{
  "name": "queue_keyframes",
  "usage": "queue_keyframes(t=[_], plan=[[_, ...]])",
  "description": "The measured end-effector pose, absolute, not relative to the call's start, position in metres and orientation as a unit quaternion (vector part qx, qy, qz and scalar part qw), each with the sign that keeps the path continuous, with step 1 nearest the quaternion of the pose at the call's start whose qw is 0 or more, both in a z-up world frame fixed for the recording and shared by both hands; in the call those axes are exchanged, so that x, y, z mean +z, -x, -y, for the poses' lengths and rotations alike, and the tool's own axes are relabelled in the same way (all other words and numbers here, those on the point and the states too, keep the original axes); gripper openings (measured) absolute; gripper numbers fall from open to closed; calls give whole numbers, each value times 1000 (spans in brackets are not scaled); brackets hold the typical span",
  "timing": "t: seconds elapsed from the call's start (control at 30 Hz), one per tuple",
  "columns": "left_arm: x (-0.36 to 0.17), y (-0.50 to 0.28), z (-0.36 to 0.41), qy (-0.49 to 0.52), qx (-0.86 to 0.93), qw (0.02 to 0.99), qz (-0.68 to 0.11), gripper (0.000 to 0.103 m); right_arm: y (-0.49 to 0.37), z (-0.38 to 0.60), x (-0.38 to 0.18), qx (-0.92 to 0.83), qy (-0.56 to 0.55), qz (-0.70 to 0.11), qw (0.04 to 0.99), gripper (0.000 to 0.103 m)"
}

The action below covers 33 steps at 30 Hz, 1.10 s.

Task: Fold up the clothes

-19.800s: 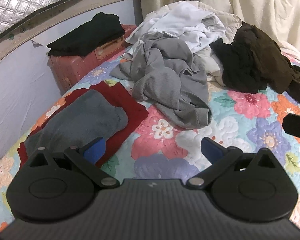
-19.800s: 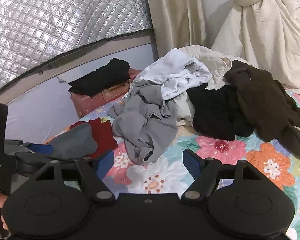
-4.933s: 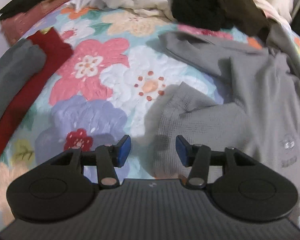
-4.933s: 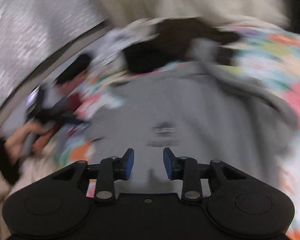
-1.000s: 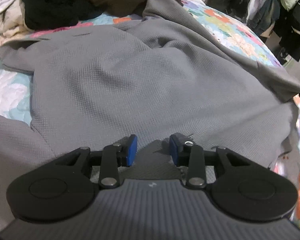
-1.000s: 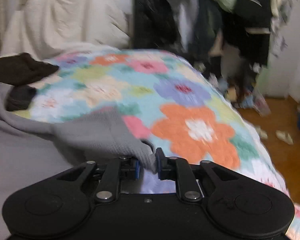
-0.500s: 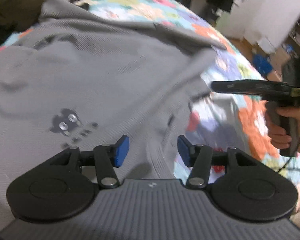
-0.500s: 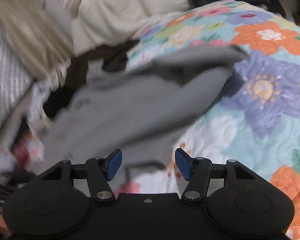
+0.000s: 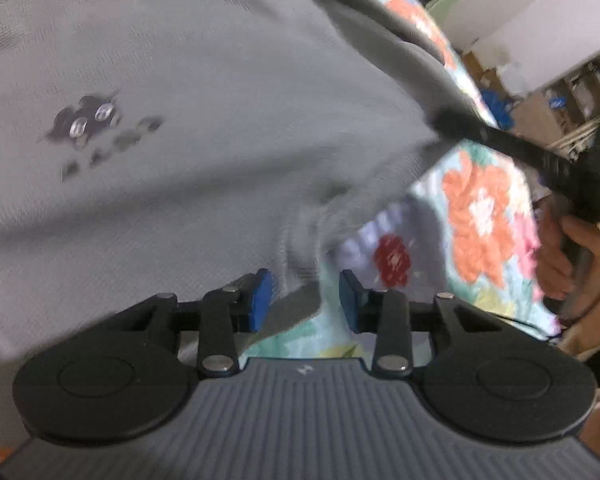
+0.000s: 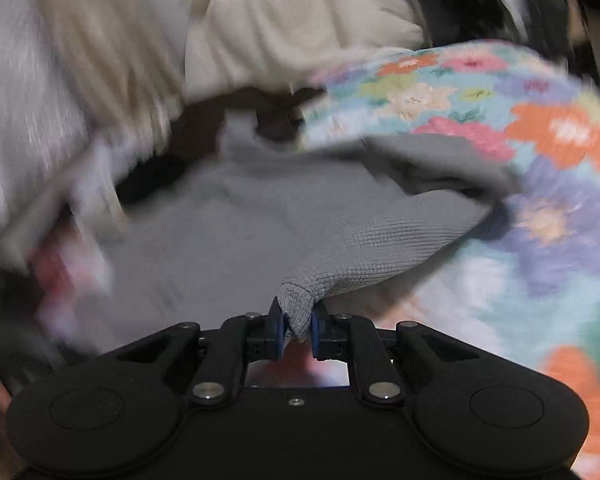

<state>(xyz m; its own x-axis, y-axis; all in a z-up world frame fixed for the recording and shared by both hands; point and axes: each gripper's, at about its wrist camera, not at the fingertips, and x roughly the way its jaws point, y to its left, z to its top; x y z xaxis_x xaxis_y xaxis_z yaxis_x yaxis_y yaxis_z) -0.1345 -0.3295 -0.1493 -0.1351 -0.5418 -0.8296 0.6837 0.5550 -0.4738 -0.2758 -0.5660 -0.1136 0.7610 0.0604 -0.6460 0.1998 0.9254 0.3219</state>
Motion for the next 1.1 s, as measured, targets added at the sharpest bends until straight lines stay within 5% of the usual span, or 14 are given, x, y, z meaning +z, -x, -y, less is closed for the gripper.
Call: queue_keyframes(t=[0.1, 0.57, 0.63, 0.7, 0.77, 0.9, 1.1], plan=[[-154, 141, 327, -89, -450, 660, -595, 38, 282, 550, -140, -74, -129, -427, 892, 14], [-112, 82, 236, 16, -366, 724, -584, 48, 278, 559, -163, -101, -135, -512, 842, 13], [-94, 61, 210, 44, -330, 739, -586, 50, 276, 562, -150, -100, -148, -512, 840, 18], [-72, 35, 183, 79, -314, 756, -568, 62, 275, 570, -125, -104, -178, -491, 847, 23], [-57, 6, 162, 110, -293, 773, -552, 72, 269, 574, -100, -104, -184, -467, 858, 37], [-54, -59, 144, 136, -221, 793, -551, 72, 222, 575, -53, -71, -142, -410, 898, 51], [-65, -115, 145, 149, -145, 832, -515, 72, 89, 565, -27, 66, -147, -398, 903, 56]])
